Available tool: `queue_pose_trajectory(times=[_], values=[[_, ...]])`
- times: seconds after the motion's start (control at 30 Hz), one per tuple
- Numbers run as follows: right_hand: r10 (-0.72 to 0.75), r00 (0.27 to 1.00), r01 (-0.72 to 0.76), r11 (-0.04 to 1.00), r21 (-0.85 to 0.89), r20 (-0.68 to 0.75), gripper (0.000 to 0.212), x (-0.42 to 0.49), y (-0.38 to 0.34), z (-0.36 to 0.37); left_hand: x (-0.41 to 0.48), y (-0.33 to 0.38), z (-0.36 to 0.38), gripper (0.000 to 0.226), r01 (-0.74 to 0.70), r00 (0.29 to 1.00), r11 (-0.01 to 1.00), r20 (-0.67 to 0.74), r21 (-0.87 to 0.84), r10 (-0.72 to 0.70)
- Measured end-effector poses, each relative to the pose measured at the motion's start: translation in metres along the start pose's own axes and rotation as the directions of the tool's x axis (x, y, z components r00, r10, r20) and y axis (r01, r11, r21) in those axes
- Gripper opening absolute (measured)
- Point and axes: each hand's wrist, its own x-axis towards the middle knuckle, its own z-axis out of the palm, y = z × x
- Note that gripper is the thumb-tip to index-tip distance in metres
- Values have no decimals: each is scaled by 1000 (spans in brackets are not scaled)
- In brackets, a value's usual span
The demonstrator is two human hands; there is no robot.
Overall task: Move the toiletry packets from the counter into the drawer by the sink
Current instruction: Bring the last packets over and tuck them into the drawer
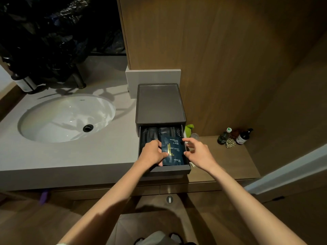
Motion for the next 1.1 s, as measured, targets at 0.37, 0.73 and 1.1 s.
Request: queue_pose_trajectory(times=[0.37, 0.73, 1.1], values=[[-95, 995, 96, 988, -119, 12, 46, -4, 1, -3, -23, -2, -12, 61, -237, 920, 827, -155, 509, 359], [-342, 919, 395, 807, -439, 197, 38, -35, 0, 1, -65, -65, -40, 55, -504, 793, 686, -34, 525, 609], [-394, 877, 475, 630, -615, 275, 35, -34, 2, 6, -70, -69, -43, 37, -508, 778, 650, -23, 565, 628]])
